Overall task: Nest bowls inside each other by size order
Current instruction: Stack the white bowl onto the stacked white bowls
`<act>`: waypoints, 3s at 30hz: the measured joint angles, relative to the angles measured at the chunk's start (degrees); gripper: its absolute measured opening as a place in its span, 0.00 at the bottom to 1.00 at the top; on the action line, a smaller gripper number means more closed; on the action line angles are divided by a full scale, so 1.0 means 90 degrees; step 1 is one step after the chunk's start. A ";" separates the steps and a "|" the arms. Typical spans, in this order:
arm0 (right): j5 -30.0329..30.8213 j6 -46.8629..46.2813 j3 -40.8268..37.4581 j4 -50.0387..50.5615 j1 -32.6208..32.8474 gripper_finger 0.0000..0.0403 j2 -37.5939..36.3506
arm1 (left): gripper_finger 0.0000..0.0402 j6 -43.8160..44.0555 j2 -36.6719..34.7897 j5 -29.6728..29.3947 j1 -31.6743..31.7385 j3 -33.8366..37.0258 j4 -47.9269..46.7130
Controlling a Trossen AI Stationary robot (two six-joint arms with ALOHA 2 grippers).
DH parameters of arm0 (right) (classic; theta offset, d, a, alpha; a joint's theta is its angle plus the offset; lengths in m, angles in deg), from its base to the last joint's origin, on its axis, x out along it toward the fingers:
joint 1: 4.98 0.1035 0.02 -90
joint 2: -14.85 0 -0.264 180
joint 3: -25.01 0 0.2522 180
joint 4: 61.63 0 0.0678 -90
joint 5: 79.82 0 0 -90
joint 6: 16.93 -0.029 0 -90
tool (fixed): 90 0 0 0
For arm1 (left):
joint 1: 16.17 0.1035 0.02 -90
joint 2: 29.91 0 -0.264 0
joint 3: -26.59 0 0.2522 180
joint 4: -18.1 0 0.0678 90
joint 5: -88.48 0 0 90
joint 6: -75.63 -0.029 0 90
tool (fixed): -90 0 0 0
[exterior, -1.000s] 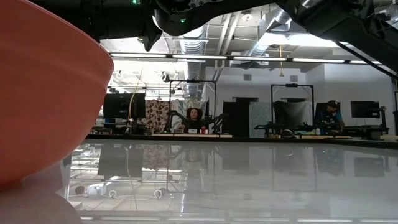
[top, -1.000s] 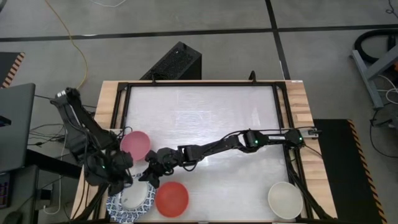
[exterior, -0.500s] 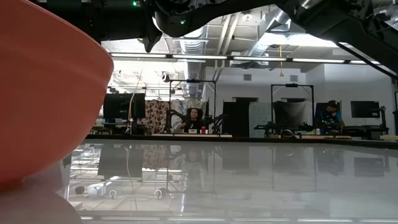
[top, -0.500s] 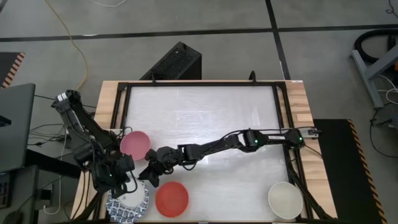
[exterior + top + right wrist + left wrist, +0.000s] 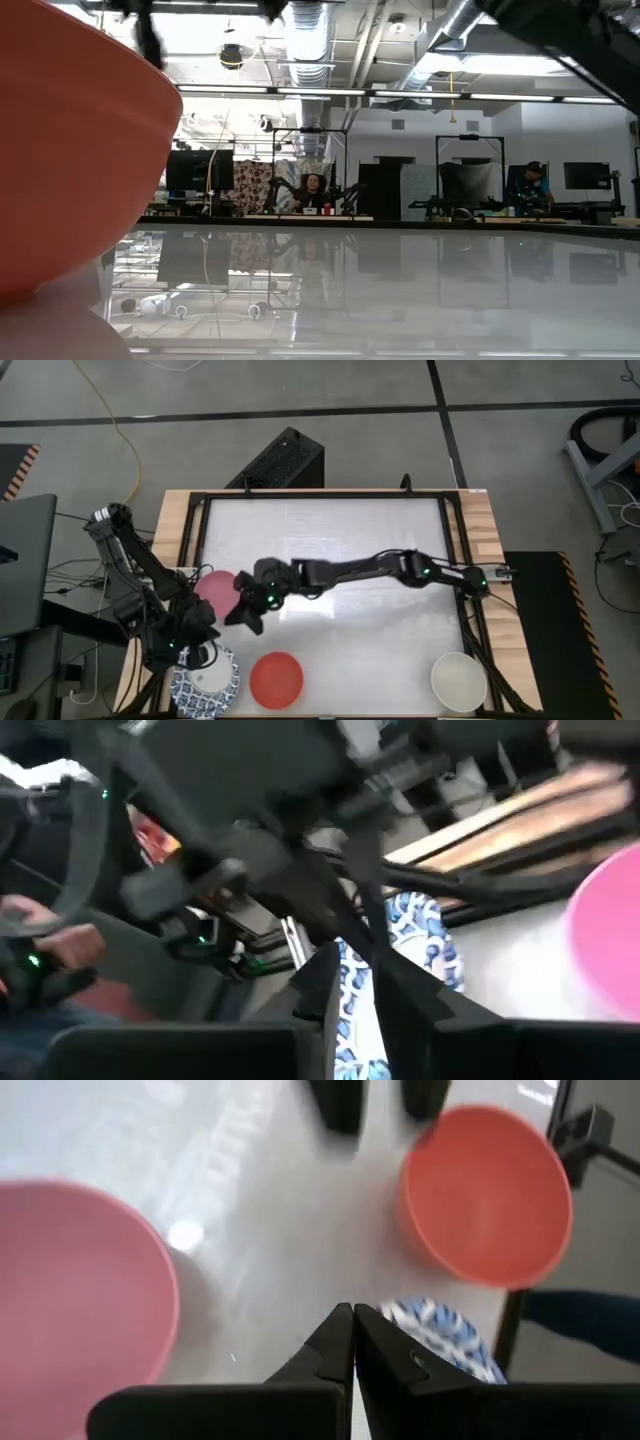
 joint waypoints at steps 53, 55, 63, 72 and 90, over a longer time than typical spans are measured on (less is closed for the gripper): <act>0.7660 0.1486 -0.5071 0.5360 0.2384 0.02 -0.9203 | 0.00 -0.1722 -0.1327 -0.0994 0.1072 0.1714 0.2621; 0.7880 0.1304 -0.5600 0.5049 0.2501 0.02 -0.9444 | 0.00 -0.1597 -0.1216 -0.0975 0.0980 0.1751 0.2570; 0.8338 0.0683 -0.6977 0.4250 0.2772 0.02 -1.0044 | 0.00 -0.1078 -0.0380 -0.0713 0.0542 0.1753 0.2432; 0.8434 0.0603 -0.7147 0.4046 0.2796 0.02 -1.0045 | 0.00 -0.0217 0.0358 -0.0724 0.0065 0.1753 0.2436; 0.8419 0.0598 -0.7145 0.3931 0.2797 0.03 -1.0052 | 0.00 0.0778 0.1295 -0.0344 -0.0279 0.1751 0.2506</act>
